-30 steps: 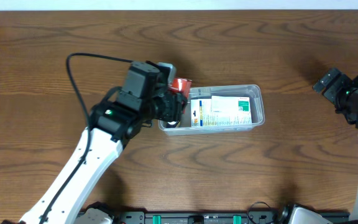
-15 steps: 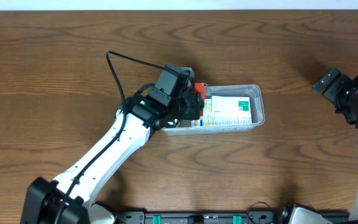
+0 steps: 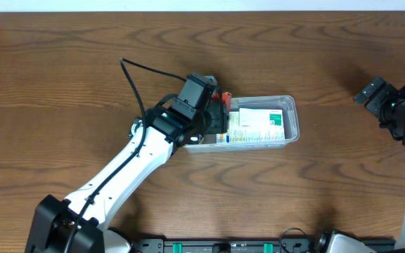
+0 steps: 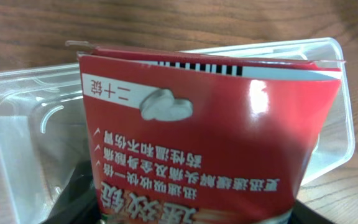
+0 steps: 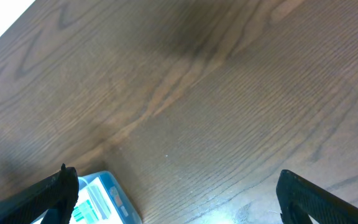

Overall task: Pack container
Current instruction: 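Carry the red box over the container and lower it inside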

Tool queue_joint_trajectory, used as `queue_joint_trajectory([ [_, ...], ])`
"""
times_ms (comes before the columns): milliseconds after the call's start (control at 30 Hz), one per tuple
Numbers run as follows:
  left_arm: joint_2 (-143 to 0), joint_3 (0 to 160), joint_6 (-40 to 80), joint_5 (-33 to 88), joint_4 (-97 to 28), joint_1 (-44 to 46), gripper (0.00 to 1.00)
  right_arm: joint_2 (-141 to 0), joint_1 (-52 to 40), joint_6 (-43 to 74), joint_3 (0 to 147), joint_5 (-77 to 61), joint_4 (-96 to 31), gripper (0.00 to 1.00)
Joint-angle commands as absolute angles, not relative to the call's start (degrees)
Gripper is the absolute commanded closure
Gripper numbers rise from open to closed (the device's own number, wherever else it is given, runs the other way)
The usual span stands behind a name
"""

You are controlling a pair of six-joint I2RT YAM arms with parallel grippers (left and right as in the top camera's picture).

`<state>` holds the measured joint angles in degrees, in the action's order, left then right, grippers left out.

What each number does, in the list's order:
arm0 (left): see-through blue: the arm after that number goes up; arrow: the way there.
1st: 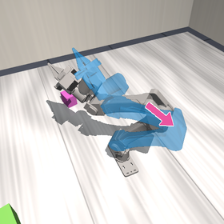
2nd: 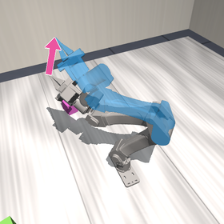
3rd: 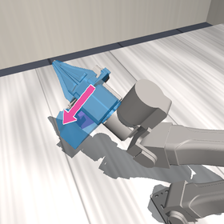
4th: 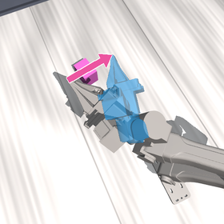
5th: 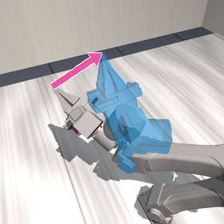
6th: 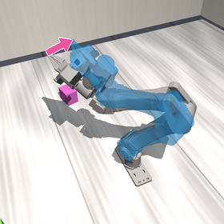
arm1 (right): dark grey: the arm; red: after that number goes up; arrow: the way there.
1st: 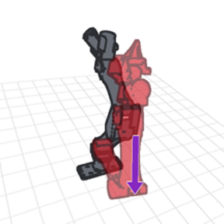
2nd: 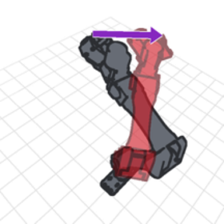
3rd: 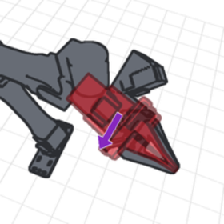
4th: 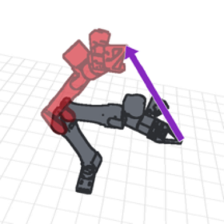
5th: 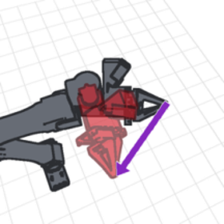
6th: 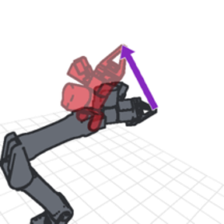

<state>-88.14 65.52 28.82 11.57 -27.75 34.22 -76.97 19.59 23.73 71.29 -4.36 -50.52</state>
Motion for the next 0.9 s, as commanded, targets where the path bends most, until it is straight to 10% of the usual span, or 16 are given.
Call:
queue_joint_trajectory([
  [0,-89.12,66.67,29.50,11.09,-27.38,35.09,0.32,-76.40,19.86,24.40,71.55,-4.54,-50.57,0.01],
  [867,-88.92,66.70,30.11,10.70,-26.85,33.61,0.19,-76.40,19.86,24.40,71.55,-4.56,-50.57,0.01],
])
